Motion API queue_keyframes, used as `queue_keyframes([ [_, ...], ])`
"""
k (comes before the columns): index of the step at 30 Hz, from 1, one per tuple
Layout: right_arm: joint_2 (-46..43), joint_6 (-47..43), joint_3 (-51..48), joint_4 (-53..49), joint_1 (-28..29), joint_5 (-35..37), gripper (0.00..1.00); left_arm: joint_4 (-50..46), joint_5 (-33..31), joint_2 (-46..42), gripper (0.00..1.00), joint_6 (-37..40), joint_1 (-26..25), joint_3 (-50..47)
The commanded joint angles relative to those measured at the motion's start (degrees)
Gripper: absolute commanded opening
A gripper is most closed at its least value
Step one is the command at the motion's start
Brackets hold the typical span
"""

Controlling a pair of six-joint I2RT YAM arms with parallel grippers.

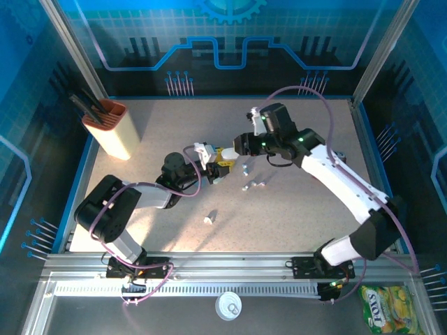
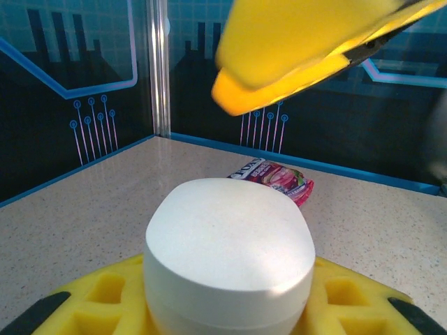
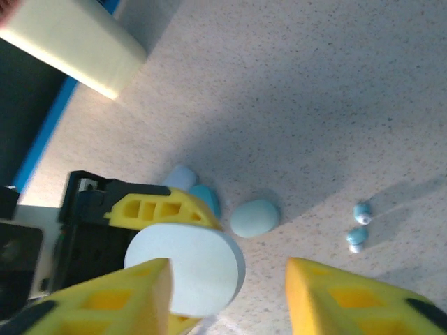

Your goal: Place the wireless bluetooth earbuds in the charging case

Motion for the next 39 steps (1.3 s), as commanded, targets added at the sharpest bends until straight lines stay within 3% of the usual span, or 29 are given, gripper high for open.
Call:
queue_keyframes([
  [1, -5.25, 9.44, -6.91, 8.83, -3.17, -10.77, 0.6, 3.04, 0.92, -2.42, 0.34, -2.16, 0.36, 1.46],
  [4, -7.62, 17.3, -13.59, 18.65, -4.96, -19.32, 0.68, 3.78, 1.79, -2.68, 0.34, -3.59, 0.29, 1.88],
  [15, -6.46, 35.12, -25.41, 44.46, -5.31, -29.57, 0.63, 6.66, 4.91, -3.18, 0.34, -6.99, 0.07, 3.22],
  [20, -4.66, 39.58, -26.82, 51.85, -5.49, -30.17, 0.54, 6.57, 5.68, -3.84, 0.34, -6.99, 0.06, 2.62],
  [29, -4.5, 40.07, -27.56, 52.12, -5.97, -29.39, 0.22, 6.13, 4.87, -4.47, 0.35, -5.64, 0.15, 1.57],
  [31, -4.78, 39.95, -28.11, 52.02, -6.38, -28.6, 0.2, 6.01, 4.56, -4.74, 0.43, -5.02, 0.21, 1.25],
  [35, -5.33, 37.96, -30.18, 50.2, -7.75, -25.55, 0.19, 3.41, 3.66, -6.06, 0.69, -3.16, 0.77, -0.45],
  [39, -3.8, 32.69, -30.89, 44.38, -9.98, -21.6, 0.19, -2.01, 1.84, -8.81, 0.84, -1.26, 1.78, -3.12],
])
